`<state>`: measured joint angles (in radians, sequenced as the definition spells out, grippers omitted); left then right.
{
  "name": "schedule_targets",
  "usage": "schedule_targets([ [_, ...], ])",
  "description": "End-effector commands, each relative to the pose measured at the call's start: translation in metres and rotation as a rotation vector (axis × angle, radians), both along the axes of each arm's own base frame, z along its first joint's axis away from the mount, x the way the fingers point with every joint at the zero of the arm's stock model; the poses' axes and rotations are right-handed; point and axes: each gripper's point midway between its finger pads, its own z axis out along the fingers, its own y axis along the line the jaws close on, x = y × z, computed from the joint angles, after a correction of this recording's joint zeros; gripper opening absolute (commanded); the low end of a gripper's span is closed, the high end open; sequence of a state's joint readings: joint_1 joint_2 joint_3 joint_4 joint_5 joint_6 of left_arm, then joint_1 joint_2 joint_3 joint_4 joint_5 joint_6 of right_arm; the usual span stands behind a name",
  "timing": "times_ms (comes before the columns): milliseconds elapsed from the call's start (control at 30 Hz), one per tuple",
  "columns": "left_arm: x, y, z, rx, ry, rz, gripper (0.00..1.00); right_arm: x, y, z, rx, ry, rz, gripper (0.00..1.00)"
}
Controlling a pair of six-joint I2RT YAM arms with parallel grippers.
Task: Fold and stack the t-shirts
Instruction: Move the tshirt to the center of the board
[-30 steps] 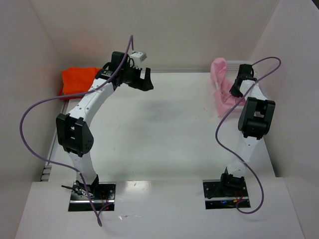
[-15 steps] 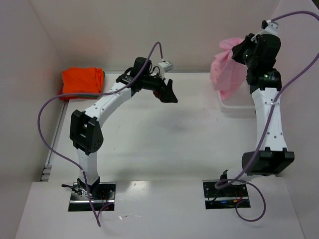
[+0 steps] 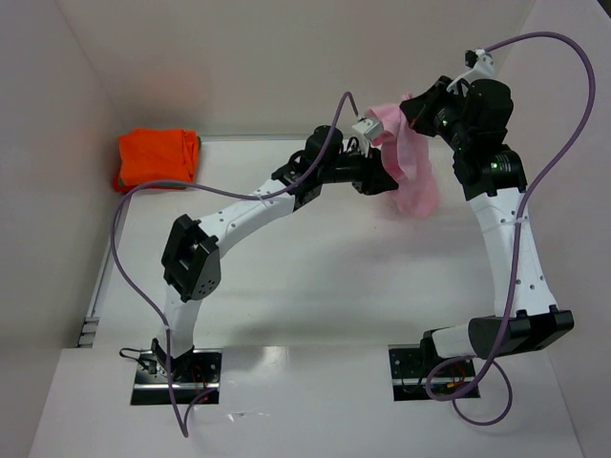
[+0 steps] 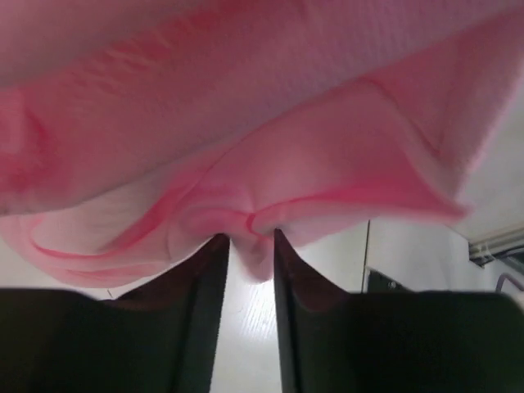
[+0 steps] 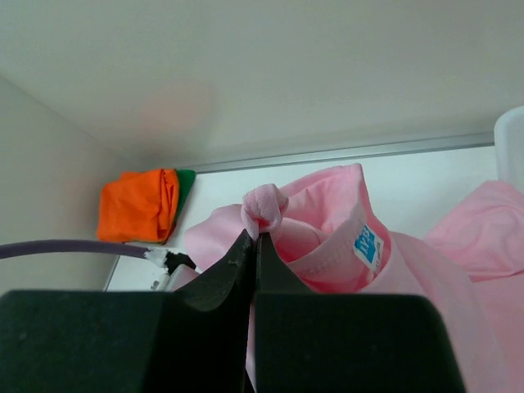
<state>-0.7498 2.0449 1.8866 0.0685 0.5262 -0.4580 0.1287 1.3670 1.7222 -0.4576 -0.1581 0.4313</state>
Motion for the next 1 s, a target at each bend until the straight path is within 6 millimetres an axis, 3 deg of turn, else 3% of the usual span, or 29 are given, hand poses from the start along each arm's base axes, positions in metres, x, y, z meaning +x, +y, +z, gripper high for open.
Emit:
schedule_targets([
  [0, 0.015, 0.004, 0.045, -0.102, -0.080, 0.083, 0.17, -0.015, 0.003, 0.025, 0.023, -0.080, 0.012, 0.00],
  [33, 0.016, 0.014, 0.055, -0.104, -0.087, 0.135, 0.03, -0.014, 0.001, 0.025, 0.014, -0.082, 0.001, 0.00],
  [133, 0.016, 0.026, 0.061, -0.088, -0.089, 0.188, 0.00, -0.012, -0.004, 0.025, 0.001, -0.086, -0.027, 0.00],
  [233, 0.023, 0.050, 0.078, -0.064, -0.119, 0.272, 0.00, -0.008, -0.008, 0.021, -0.001, -0.077, -0.050, 0.00],
  [300, 0.031, 0.086, 0.101, -0.065, -0.147, 0.374, 0.00, -0.008, -0.011, 0.025, -0.018, -0.092, -0.063, 0.00],
  [467, 0.042, 0.153, 0.134, -0.074, -0.183, 0.535, 0.00, -0.005, -0.016, 0.031, -0.027, -0.104, -0.093, 0.00],
  [500, 0.044, 0.174, 0.151, -0.097, -0.207, 0.560, 0.00, -0.005, -0.016, 0.031, -0.027, -0.104, -0.093, 0.00],
  [533, 0.036, 0.175, 0.151, -0.088, -0.208, 0.467, 0.02, -0.004, -0.016, 0.033, -0.025, -0.115, -0.093, 0.00],
  [567, 0.023, 0.164, 0.165, -0.098, -0.234, 0.358, 0.11, -0.004, -0.016, 0.037, -0.023, -0.128, -0.094, 0.00],
  [600, 0.024, 0.153, 0.142, -0.048, -0.179, 0.293, 0.20, 0.000, -0.014, 0.035, -0.023, -0.123, -0.083, 0.00],
  [633, 0.012, 0.137, 0.137, -0.034, -0.175, 0.224, 0.32, -0.002, -0.012, 0.040, -0.021, -0.133, -0.074, 0.00],
  [667, 0.006, 0.125, 0.124, -0.013, -0.174, 0.181, 0.65, 0.003, -0.012, 0.033, -0.025, -0.112, -0.073, 0.00],
  [700, -0.011, 0.104, 0.120, -0.024, -0.195, 0.127, 0.81, 0.004, -0.012, 0.029, -0.026, -0.103, -0.073, 0.00],
  [733, -0.017, 0.096, 0.116, -0.026, -0.199, 0.125, 0.85, 0.004, -0.012, 0.028, -0.026, -0.103, -0.073, 0.00],
  [767, -0.020, 0.088, 0.091, 0.006, -0.180, 0.115, 0.87, 0.005, -0.011, 0.024, -0.028, -0.094, -0.073, 0.00],
  [800, -0.029, 0.076, 0.086, 0.008, -0.192, 0.105, 0.89, 0.005, -0.013, 0.024, -0.029, -0.094, -0.082, 0.00],
  [967, -0.041, 0.043, 0.033, 0.083, -0.143, 0.049, 0.89, 0.006, -0.013, 0.020, -0.041, -0.088, -0.081, 0.00],
])
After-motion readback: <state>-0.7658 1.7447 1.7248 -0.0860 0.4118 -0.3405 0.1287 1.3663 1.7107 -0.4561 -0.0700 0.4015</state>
